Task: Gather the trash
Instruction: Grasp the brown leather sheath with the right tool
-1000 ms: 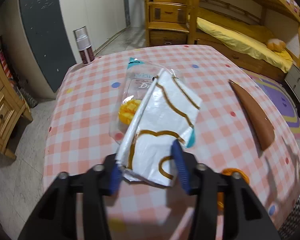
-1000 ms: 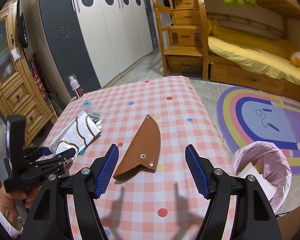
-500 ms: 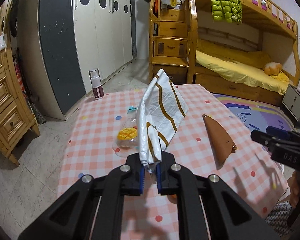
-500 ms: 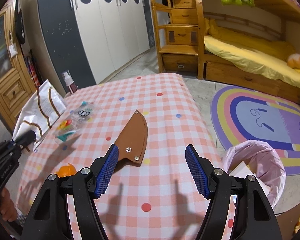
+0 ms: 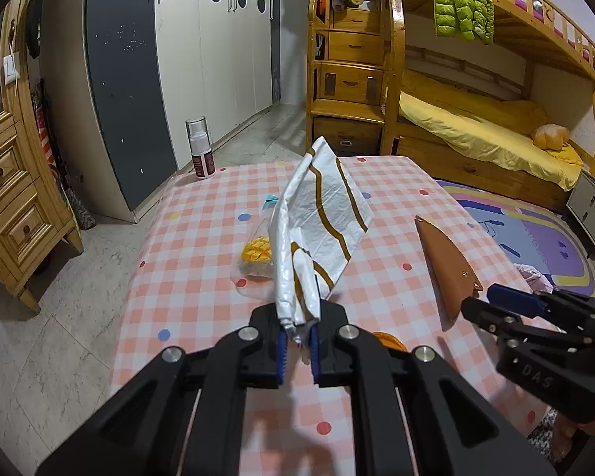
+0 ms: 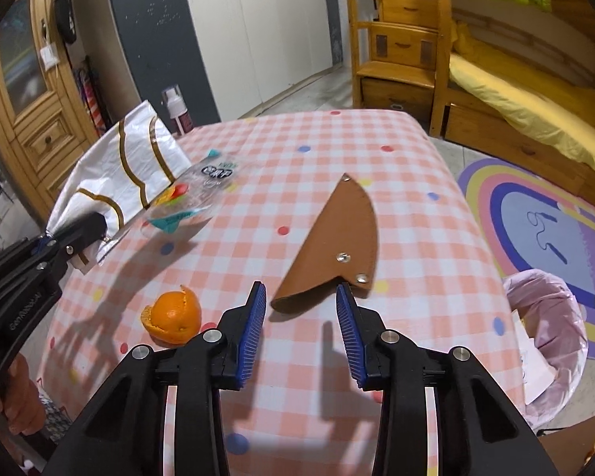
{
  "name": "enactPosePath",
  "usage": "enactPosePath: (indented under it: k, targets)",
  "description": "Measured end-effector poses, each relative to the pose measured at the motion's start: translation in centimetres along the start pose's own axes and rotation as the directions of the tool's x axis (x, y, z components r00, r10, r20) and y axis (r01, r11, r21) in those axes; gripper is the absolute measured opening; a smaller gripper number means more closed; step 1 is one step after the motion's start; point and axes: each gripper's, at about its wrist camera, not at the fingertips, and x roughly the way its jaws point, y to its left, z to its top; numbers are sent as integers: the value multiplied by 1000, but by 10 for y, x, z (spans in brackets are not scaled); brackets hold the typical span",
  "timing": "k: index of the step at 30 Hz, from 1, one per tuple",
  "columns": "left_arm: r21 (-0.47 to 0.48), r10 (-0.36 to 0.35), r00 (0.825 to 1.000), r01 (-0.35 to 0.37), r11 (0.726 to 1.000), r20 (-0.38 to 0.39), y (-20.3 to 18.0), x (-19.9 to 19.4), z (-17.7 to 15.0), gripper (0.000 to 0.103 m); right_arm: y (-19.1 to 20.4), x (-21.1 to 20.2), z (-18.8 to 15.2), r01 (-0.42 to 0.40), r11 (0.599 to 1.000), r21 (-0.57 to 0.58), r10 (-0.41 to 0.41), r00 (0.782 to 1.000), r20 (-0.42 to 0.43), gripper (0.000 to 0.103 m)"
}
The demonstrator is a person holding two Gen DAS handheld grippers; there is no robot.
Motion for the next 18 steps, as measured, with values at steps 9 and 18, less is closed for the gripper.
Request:
enactPosePath:
  k: [9,18]
  targets:
    - [-67,-42,999,40,997,-16,6,1,-1,7,13,14,-1,111,993,-51,-113,993,-34,45]
    - [-46,-43,999,43,998,-5,-6,-1,-1,7,-12,10,-4,141,990,-17,-141,989,-35,44]
